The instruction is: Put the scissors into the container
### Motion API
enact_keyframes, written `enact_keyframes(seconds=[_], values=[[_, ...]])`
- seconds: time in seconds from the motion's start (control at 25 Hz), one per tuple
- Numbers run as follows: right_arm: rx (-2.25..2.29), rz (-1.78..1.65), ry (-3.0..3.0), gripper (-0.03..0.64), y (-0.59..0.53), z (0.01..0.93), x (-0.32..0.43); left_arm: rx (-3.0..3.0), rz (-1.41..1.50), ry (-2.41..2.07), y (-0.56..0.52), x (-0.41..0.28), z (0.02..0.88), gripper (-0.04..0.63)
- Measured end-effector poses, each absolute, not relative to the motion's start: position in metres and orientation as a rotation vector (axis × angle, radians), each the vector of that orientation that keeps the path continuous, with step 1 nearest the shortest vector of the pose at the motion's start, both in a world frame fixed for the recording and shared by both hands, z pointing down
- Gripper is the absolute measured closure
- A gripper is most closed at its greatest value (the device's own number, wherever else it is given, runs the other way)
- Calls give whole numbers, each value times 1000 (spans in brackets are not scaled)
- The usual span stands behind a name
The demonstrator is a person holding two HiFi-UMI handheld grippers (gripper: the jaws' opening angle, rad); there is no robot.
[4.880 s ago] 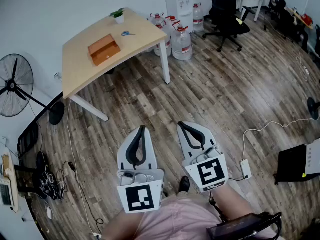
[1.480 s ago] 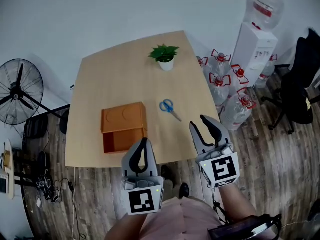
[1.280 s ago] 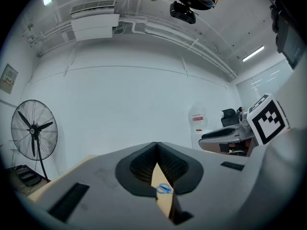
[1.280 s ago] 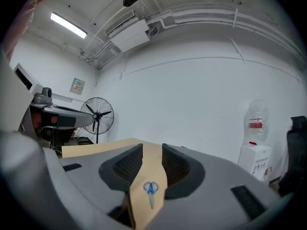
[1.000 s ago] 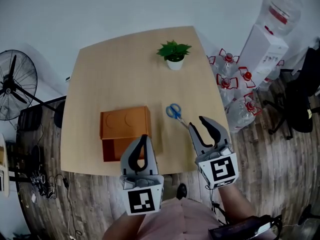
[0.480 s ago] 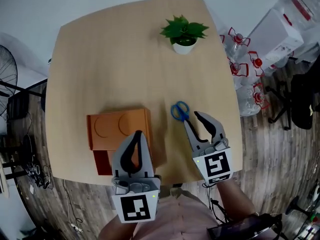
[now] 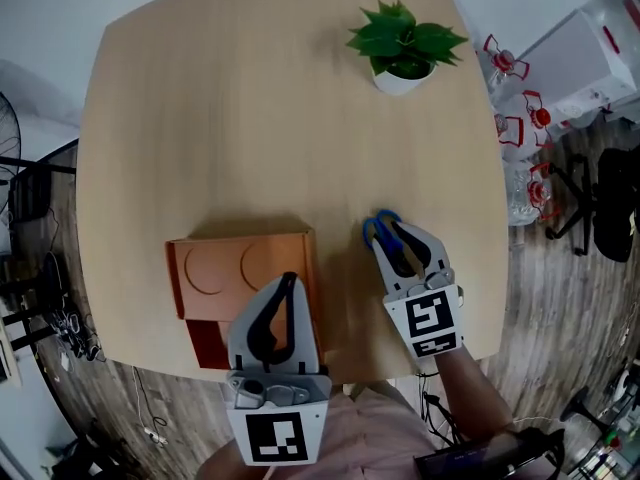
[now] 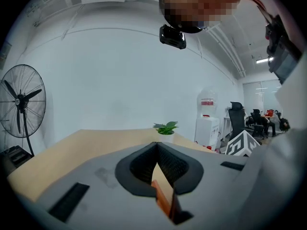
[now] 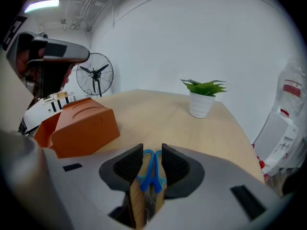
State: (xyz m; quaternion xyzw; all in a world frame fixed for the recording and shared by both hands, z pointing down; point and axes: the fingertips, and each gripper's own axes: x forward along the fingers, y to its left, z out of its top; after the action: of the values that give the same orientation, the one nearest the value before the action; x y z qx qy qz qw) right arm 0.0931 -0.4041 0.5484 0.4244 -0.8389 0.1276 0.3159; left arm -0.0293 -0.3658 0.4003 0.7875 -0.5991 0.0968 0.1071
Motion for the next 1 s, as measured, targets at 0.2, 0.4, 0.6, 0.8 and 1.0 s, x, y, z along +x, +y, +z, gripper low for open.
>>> enact_keyframes(seconds=[0.2,0.4,0.6,0.8,1.0], values=[[1077,358,-2148,499,-405,570,92,2309,288,-1757,-370,-36,405,586],[1059,381,-2111,508,-406,585,94,2303,279,-1770,-372,-42,406,586],[1031,400,-2113,523,-405,587,91,2296,266,-1787,-367,-47,402,586],[1062,346,-2150,535,-399,568,94,2309,264,-1803,-356,-47,394,586],[1156,273,-2249,538,-383,524,100,2347,249,-1812,-339,-38,378,586]])
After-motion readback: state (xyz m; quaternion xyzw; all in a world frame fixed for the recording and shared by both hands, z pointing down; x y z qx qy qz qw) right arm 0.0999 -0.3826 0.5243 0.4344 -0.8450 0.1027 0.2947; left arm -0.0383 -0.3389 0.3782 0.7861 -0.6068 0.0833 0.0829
